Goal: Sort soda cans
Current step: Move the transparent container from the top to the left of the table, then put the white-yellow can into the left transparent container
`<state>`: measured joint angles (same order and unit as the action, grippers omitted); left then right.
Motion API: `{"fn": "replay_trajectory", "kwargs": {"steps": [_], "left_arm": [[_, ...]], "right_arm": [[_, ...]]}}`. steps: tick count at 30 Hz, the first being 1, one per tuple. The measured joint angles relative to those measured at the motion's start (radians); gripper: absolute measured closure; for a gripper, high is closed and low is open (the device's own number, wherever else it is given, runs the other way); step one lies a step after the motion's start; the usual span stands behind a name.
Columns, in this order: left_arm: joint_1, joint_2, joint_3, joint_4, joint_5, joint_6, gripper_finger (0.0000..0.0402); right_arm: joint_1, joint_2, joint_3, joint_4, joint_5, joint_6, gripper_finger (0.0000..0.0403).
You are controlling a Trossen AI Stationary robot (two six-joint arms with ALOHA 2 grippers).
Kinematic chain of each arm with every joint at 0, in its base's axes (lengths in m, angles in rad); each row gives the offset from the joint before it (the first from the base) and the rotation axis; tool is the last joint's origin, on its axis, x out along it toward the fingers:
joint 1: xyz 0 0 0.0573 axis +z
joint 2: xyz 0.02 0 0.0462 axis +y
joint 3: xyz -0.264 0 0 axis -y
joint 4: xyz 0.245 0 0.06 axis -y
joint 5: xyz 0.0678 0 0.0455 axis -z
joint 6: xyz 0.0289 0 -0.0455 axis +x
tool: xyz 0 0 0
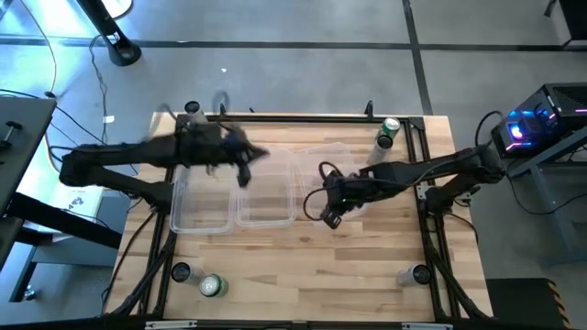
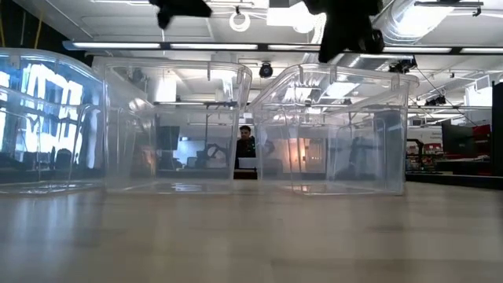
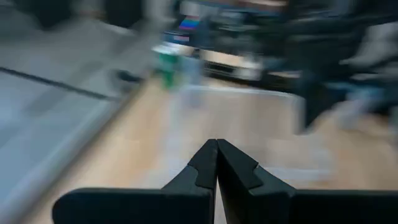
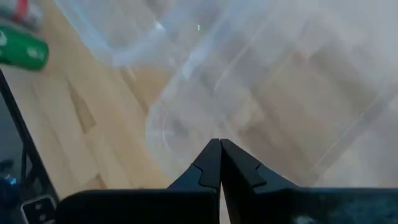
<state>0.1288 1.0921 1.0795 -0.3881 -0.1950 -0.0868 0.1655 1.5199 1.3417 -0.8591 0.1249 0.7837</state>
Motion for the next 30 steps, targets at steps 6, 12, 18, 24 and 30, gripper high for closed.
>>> {"fn": "replay_trajectory", "kwargs": {"steps": [6, 12, 18, 24, 30], "left_arm": [[0.167, 0.006, 0.242, -0.381, -0.175, 0.090, 0.0358], [0.358, 0.022, 0.324, -0.549, -0.260, 0.020, 0.0233], [0.493, 0.025, 0.268, -0.745, -0.229, -0.187, 0.0112], [0.538, 0.059, 0.177, -0.723, -0.238, -0.390, 0.0046], [0.597, 0.155, 0.125, -0.617, -0.337, -0.493, 0.0039]], "right_arm": [[-0.071, -0.037, 0.092, -0.016, 0.062, -0.109, 0.0403], [-0.146, -0.037, 0.117, -0.023, 0.061, -0.204, 0.0403], [-0.172, -0.037, 0.117, -0.040, 0.084, -0.288, 0.0403], [-0.225, -0.037, 0.117, -0.042, 0.055, -0.381, 0.0403], [-0.281, -0.036, 0.117, -0.042, -0.018, -0.470, 0.0403]]}}
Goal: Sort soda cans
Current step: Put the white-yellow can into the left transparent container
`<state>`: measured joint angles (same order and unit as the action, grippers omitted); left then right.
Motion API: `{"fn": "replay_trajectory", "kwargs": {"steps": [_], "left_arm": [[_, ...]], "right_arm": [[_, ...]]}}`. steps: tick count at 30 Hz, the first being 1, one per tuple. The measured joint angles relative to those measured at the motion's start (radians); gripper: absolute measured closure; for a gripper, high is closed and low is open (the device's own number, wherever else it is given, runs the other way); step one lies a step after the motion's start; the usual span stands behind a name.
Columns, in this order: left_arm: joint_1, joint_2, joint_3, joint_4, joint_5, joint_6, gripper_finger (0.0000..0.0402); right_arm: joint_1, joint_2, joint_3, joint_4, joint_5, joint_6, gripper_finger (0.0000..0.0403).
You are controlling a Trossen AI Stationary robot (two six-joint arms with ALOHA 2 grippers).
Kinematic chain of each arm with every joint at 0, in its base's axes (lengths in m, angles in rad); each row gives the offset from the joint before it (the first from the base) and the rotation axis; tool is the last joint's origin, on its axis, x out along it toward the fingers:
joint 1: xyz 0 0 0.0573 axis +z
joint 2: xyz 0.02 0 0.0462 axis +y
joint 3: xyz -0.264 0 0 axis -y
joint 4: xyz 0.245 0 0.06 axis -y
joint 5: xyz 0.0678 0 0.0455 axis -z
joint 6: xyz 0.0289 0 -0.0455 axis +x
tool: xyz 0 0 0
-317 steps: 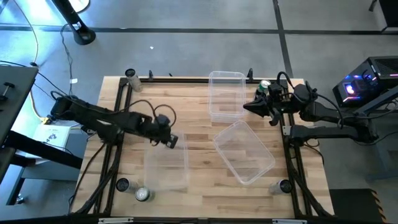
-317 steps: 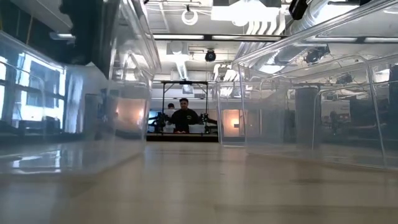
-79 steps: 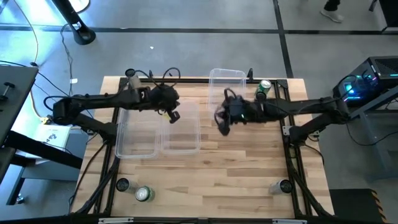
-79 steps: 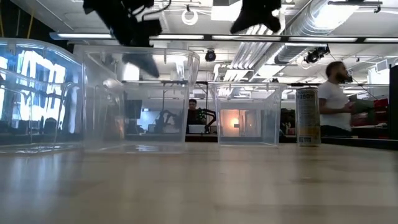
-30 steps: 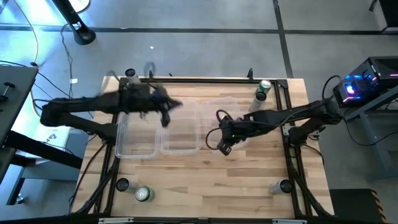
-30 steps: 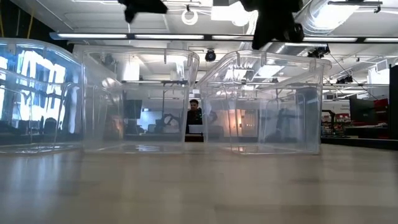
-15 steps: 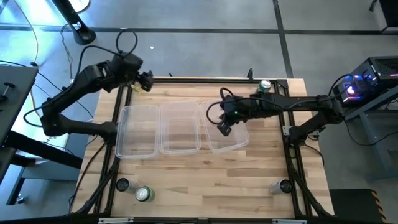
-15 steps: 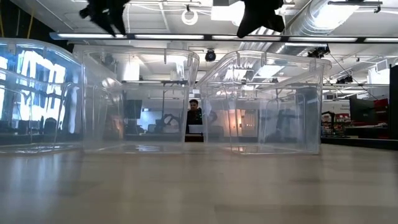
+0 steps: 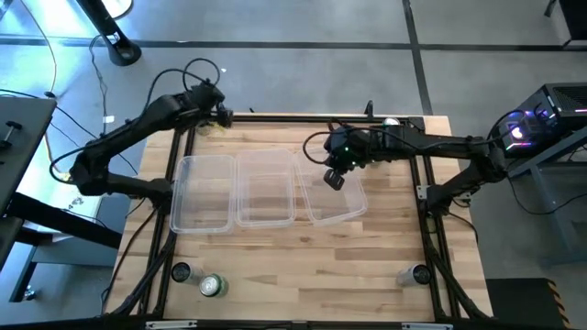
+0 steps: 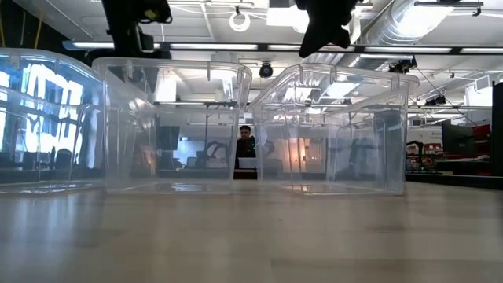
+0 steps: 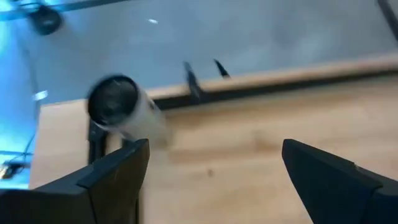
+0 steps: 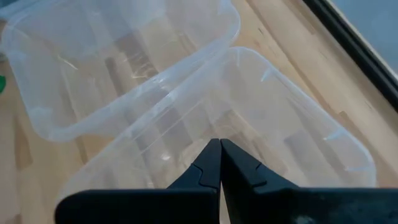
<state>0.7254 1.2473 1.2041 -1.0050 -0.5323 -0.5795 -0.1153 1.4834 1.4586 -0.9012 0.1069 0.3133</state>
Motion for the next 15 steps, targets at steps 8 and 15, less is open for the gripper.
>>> {"fn": "replay_trajectory", "kwargs": {"steps": [8, 15], "left_arm": [[0.192, 0.100, 0.002, 0.135, 0.001, -0.072, 0.0039], [0.270, 0.139, 0.003, 0.149, 0.022, -0.126, 0.0043]], "right_arm": [[-0.025, 0.000, 0.000, 0.000, -0.033, -0.071, 0.0403], [-0.027, 0.000, 0.000, 0.000, -0.037, -0.112, 0.0403]]}}
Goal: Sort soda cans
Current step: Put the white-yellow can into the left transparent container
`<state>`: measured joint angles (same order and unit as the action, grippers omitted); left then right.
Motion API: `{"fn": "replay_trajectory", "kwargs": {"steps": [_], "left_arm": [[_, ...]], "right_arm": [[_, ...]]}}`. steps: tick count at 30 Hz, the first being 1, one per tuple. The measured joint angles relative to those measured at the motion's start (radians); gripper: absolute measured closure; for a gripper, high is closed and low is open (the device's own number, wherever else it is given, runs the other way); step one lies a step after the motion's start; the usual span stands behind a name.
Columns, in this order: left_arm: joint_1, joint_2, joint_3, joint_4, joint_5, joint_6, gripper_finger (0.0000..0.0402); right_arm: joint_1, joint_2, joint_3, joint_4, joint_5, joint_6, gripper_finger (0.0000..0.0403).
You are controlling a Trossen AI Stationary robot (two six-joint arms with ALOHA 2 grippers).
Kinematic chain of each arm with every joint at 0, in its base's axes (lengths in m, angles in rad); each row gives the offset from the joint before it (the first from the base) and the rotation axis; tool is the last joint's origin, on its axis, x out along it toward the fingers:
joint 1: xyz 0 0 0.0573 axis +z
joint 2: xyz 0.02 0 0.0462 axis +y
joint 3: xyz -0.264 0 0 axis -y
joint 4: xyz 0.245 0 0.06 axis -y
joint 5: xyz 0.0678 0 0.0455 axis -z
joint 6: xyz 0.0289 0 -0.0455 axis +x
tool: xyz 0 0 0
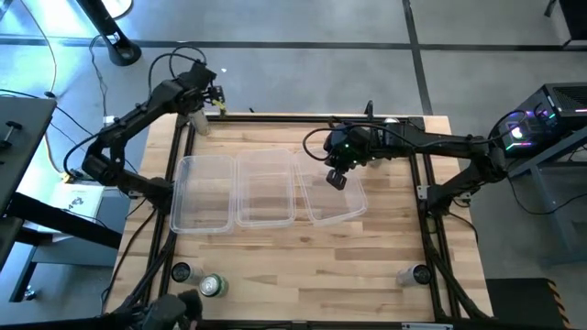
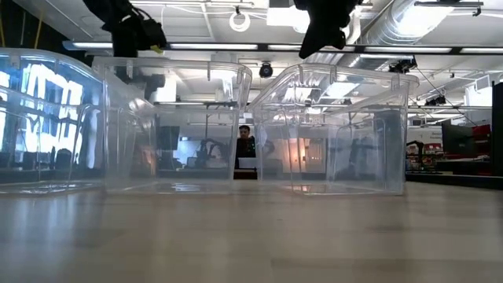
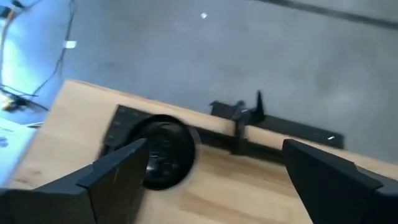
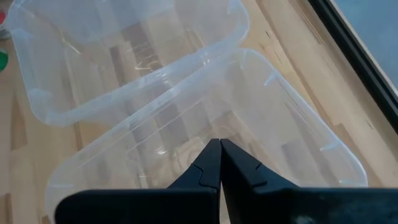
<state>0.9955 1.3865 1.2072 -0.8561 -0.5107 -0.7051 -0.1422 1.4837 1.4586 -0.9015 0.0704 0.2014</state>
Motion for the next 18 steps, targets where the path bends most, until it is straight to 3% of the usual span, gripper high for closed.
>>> {"fn": "replay_trajectory", "kwargs": {"steps": [8, 12, 18], "left_arm": [[-0.009, 0.013, 0.000, -0.018, -0.001, -0.143, 0.0057], [-0.036, 0.006, 0.000, 0.055, 0.000, -0.163, 0.0062], [-0.052, 0.019, 0.014, 0.046, -0.009, -0.223, 0.0062]], "right_arm": [[-0.015, 0.000, 0.000, 0.000, 0.006, -0.067, 0.0403], [-0.042, 0.000, 0.000, 0.000, 0.001, -0.114, 0.0403], [-0.112, 0.000, 0.000, 0.000, -0.081, -0.205, 0.0403]]}}
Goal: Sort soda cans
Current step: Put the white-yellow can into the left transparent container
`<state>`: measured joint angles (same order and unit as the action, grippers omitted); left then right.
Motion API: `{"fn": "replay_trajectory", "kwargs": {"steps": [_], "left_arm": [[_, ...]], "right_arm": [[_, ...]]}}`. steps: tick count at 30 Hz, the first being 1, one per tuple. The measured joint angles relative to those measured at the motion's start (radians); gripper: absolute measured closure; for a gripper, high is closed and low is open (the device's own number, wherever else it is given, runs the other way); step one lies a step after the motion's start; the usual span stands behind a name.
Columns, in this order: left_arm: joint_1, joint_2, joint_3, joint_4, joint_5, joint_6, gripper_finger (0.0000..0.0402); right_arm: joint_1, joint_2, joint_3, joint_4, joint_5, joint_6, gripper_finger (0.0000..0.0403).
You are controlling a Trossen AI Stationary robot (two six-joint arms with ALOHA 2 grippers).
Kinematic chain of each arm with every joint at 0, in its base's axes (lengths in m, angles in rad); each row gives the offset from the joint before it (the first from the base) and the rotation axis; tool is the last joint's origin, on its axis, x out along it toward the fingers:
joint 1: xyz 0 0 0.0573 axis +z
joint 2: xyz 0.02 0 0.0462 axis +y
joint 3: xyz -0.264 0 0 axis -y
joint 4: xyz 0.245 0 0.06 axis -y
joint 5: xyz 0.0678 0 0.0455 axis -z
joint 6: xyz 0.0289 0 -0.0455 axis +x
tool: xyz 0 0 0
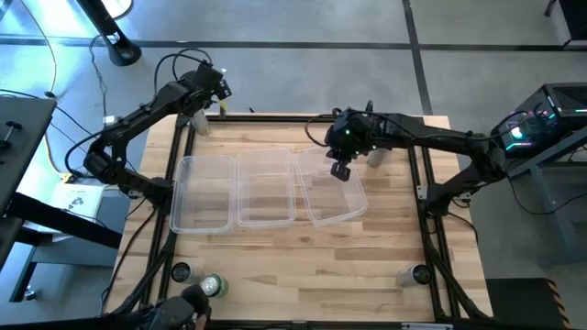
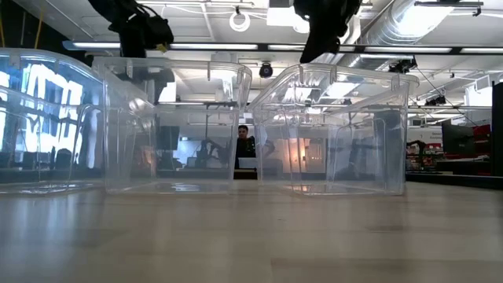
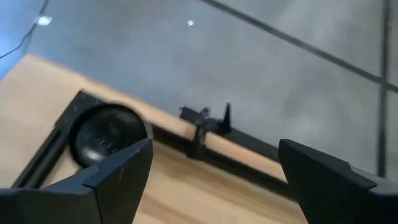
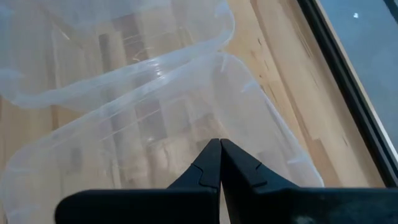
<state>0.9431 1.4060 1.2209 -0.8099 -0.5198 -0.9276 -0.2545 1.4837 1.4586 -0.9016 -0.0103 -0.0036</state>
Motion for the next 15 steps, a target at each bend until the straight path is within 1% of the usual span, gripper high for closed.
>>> {"fn": "replay_trajectory", "kwargs": {"steps": [3, 7, 10, 15], "left_arm": [[0.015, 0.003, 0.000, -0.034, -0.035, -0.039, 0.0063], [0.038, 0.003, 0.000, -0.028, -0.108, -0.032, 0.0063], [0.043, 0.005, 0.000, -0.015, -0.124, -0.047, 0.0063], [0.036, 0.031, -0.001, -0.033, -0.161, -0.043, 0.0063]], "right_arm": [[-0.045, 0.000, 0.000, 0.000, -0.030, -0.021, 0.0403], [-0.102, 0.000, 0.000, 0.004, -0.036, -0.030, 0.0403], [-0.144, 0.000, 0.000, 0.008, -0.050, -0.017, 0.0403], [-0.218, 0.006, 0.000, 0.015, -0.134, -0.028, 0.0403]]}}
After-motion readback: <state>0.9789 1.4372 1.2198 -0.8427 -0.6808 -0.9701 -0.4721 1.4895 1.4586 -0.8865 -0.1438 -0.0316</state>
